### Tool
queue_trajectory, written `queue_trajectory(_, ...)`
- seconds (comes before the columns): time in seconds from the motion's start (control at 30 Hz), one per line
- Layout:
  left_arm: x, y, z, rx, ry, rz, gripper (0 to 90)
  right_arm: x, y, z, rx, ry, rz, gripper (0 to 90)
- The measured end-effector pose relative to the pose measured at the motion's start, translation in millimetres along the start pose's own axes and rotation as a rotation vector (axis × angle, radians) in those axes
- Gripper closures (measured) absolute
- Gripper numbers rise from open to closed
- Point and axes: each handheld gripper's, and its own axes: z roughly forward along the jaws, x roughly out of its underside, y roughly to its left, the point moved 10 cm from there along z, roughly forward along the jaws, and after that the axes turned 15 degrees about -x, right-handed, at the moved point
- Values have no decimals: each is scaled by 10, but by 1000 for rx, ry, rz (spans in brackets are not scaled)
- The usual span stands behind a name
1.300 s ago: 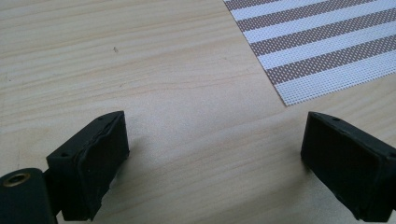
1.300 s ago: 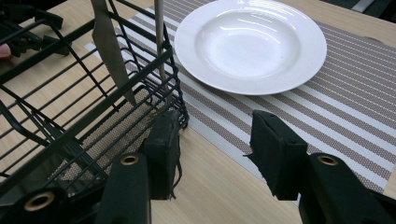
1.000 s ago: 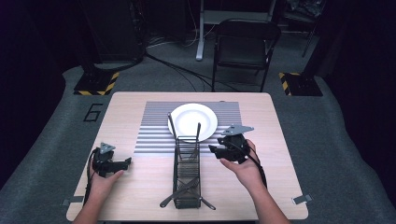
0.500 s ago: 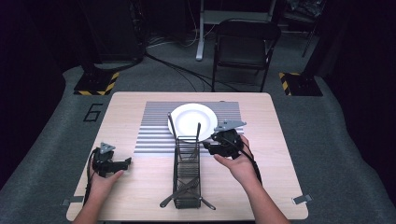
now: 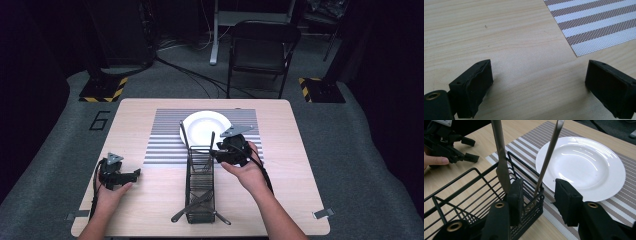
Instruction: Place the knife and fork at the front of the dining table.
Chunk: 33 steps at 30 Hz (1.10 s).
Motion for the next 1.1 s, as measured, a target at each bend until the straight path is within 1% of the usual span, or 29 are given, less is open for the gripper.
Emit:
queue_trajectory(0.07, 0, 0, 0, 0, 0, 0, 72, -5, -7, 40, -1, 6, 0, 609)
queue_trajectory(0.13, 0, 0, 0, 0, 0, 0, 72, -22, -24, 82, -4, 6, -13, 641)
queue_trajectory(0.23, 0, 0, 0, 0, 0, 0, 72, -26, -26, 104, -6, 8, -5, 661)
queue_trajectory(0.27, 0, 0, 0, 0, 0, 0, 72, -37, -40, 118, -9, 6, -18, 669)
queue_trajectory(0.37, -1, -1, 0, 0, 0, -1, 72, -48, -51, 152, -13, 4, -10, 706)
queue_trajectory(0.47, 1, 1, 0, 0, 1, 1, 72, -58, -45, 156, -16, 0, -8, 722)
queue_trajectory(0.5, 0, 0, 0, 0, 0, 0, 72, -72, -46, 154, -17, -3, -16, 727)
queue_trajectory(0.6, 0, 0, 0, 0, 0, 0, 72, -99, -37, 145, -18, -10, -10, 741)
queue_trajectory(0.63, 1, 0, 0, 0, 1, 1, 72, -118, -35, 142, -20, -13, -21, 747)
queue_trajectory(0.67, 0, 0, 0, 0, 0, 0, 72, -121, -27, 138, -17, -9, -15, 761)
queue_trajectory(0.73, 0, 0, 0, 0, 0, 0, 72, -141, -24, 137, -17, -6, -32, 800)
queue_trajectory(0.8, 0, 0, 0, 0, 0, 0, 72, -147, -8, 132, -19, 0, -35, 836)
queue_trajectory(0.97, -3, -5, 2, 1, -5, 0, 72, -149, 15, 121, -25, 4, -38, 852)
queue_trajectory(1.1, -3, -5, 2, 0, -5, 1, 72, -139, 63, 117, -33, -4, -49, 860)
